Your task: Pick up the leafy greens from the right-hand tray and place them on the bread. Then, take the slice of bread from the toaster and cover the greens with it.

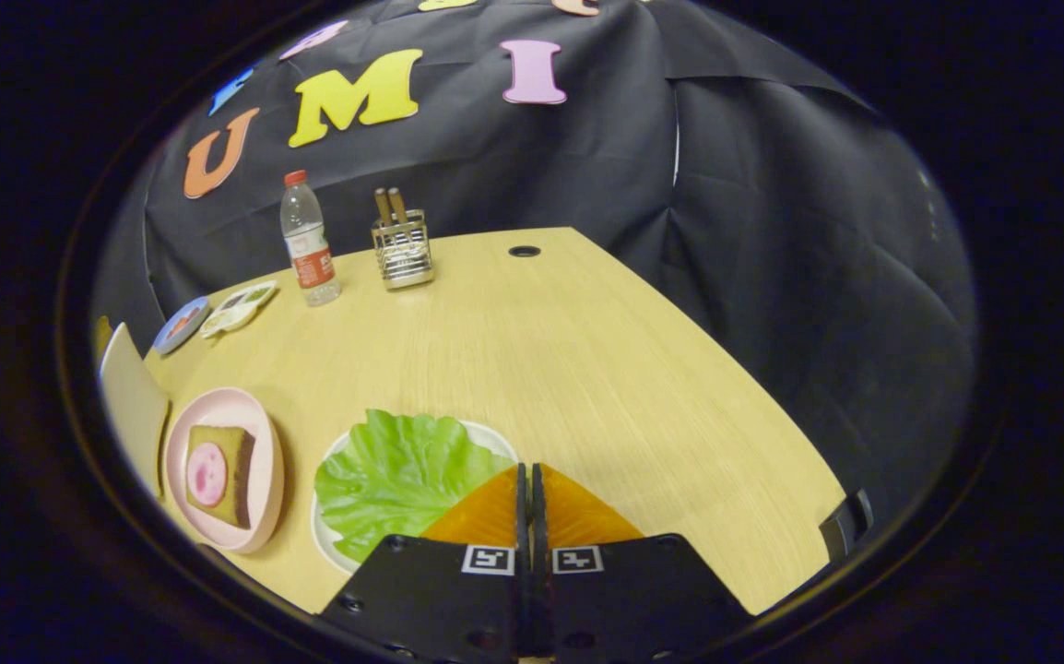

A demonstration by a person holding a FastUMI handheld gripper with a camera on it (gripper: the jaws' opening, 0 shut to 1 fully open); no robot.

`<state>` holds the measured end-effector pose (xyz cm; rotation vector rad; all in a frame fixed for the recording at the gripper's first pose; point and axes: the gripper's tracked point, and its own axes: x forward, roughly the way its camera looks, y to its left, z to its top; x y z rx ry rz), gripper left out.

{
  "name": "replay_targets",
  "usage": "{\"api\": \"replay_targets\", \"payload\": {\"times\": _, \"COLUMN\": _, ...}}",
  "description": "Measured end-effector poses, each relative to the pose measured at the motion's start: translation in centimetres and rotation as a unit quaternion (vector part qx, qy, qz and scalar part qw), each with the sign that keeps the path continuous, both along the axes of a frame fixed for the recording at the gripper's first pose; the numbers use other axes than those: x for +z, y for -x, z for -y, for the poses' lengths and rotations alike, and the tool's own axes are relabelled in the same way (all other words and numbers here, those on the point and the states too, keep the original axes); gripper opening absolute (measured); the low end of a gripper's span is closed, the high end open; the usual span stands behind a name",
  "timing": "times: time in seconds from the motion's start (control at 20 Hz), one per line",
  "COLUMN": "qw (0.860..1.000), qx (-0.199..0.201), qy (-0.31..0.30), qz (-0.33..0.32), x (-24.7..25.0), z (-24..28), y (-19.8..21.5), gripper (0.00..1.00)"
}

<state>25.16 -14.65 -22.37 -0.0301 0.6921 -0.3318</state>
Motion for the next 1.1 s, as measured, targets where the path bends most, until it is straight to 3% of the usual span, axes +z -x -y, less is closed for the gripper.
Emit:
{"api": "replay_targets", "payload": {"times": 0.55, "qw": 0.998, "qx": 0.01, "qy": 0.016, "qz": 0.055, "x": 7.1, "z": -0.4, "y": 1.1, "gripper": 0.0}}
{"api": "replay_targets", "payload": {"times": 1.1, "qw": 0.993, "qx": 0.072, "qy": 0.028, "qz": 0.085, "x": 12.0, "z": -8.3, "y": 1.6, "gripper": 0.0}}
